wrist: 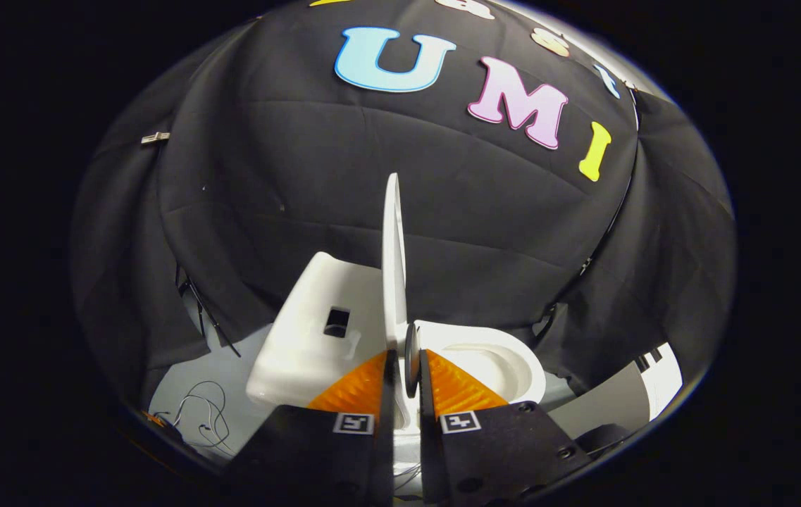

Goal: Open the toilet lid.

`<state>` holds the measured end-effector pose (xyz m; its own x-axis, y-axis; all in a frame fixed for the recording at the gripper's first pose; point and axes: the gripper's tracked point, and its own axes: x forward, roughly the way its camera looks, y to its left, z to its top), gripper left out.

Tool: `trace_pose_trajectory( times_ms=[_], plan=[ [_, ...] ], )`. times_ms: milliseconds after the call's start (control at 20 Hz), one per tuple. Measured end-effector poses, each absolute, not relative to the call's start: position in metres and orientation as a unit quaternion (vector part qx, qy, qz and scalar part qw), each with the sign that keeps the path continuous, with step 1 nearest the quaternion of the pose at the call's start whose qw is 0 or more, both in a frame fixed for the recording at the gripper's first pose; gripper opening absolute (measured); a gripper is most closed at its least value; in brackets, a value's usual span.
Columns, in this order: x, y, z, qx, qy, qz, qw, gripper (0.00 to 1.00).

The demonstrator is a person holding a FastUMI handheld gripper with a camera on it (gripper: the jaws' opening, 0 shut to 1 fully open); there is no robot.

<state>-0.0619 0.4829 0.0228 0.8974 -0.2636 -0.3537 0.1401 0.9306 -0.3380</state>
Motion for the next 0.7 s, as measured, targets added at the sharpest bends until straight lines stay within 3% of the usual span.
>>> trace_pose_trajectory(
  times_ms=[250, 500, 700],
  plan=[
    [-0.061, 0.487, 0.02, -0.177, 0.188, -0.109, 0.96, 0.26],
    [-0.055, 0.494, 0.018, -0.173, 0.194, -0.082, 0.962, 0.42],
    [-0.051, 0.494, 0.018, -0.173, 0.192, -0.063, 0.964, 0.47]
  ],
)
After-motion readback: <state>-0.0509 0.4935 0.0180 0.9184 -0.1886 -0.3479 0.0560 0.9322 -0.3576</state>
